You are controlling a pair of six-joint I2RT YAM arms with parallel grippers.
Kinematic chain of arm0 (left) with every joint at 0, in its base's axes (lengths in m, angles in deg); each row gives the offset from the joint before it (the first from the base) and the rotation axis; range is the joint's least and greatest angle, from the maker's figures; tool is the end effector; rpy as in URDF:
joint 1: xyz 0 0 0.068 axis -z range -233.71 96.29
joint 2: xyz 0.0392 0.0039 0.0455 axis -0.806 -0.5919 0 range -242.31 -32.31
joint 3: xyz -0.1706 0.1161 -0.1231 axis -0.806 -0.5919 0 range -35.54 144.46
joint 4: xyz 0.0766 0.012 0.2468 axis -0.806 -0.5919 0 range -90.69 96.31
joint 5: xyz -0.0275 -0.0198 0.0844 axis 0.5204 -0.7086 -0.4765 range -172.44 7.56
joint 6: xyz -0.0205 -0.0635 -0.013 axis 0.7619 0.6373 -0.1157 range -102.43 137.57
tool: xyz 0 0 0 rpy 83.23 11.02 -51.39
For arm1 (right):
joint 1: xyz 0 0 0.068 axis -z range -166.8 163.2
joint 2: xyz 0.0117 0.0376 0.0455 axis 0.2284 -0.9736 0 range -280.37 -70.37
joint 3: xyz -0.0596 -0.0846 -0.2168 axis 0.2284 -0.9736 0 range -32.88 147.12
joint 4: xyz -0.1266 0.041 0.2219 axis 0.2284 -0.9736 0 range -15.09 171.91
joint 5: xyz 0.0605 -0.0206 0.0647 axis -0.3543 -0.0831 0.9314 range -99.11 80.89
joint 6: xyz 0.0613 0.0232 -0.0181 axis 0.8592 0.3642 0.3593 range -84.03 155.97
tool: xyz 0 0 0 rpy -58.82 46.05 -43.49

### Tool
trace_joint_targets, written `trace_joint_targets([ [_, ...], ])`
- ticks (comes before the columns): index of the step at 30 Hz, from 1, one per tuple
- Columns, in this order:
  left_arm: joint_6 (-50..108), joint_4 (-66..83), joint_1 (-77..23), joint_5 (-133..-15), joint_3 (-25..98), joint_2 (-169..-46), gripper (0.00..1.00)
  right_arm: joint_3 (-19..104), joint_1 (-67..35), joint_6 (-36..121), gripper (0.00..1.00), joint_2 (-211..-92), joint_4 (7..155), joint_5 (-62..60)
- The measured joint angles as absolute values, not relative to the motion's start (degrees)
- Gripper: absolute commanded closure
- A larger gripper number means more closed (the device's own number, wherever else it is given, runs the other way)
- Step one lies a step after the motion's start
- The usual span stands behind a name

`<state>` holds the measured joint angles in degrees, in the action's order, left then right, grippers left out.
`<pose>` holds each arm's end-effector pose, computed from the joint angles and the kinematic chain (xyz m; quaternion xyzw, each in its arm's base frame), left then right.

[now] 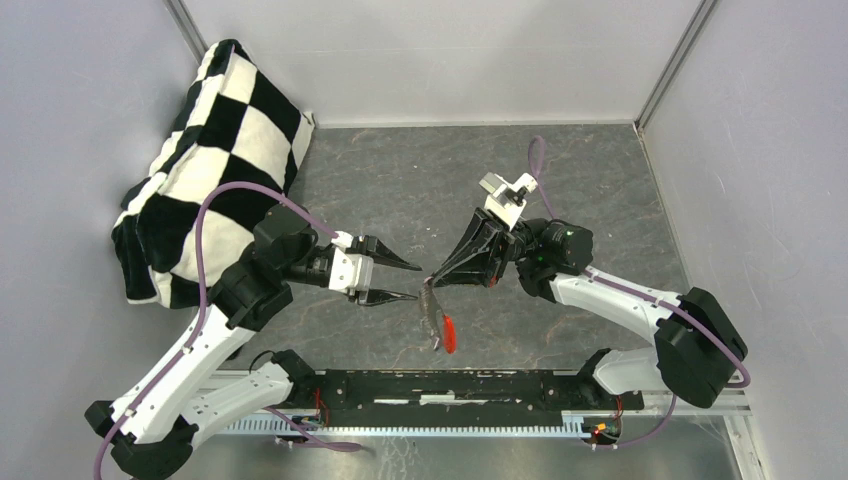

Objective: Put the keys on the keyring
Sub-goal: Adjust the keyring.

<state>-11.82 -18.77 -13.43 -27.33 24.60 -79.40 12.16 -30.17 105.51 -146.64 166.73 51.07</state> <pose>0.1149 -0.1559 0.3732 0.6325 0.3994 -0.4109 0.5212 0.1590 0.2155 0.3444 -0.4027 0.3711 0.7716 0.3237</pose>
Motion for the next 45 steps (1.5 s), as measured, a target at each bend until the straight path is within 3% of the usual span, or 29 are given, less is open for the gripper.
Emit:
trace_joint_targets([
  [9, -6.42, -13.62, -13.43, -26.71, 23.95, -79.38, 0.39, 20.40, -30.17, 108.64, 1.00, -149.49, 166.90, 51.09],
  [17, -5.79, -11.43, -13.43, -30.08, 23.97, -78.42, 0.40, 26.89, -30.24, 107.06, 0.99, -153.49, 166.86, 58.13],
  [21, -7.45, -12.26, -13.43, -33.10, 23.97, -76.39, 0.41, 26.91, -30.28, 90.76, 0.99, -151.28, 162.75, 64.58],
  [26, -9.15, -13.48, -13.43, -35.85, 23.97, -74.82, 0.41, 38.06, -30.46, 37.49, 1.00, -144.22, 113.74, 68.99],
  [30, -10.00, -13.46, -13.43, -36.05, 23.97, -74.77, 0.41, 45.47, -30.26, 16.01, 1.00, -143.28, 94.38, 70.35],
  [45, -17.24, -12.72, -13.43, -39.11, 23.81, -71.36, 0.49, 38.08, -30.17, 13.71, 0.99, -142.12, 95.95, 72.89],
])
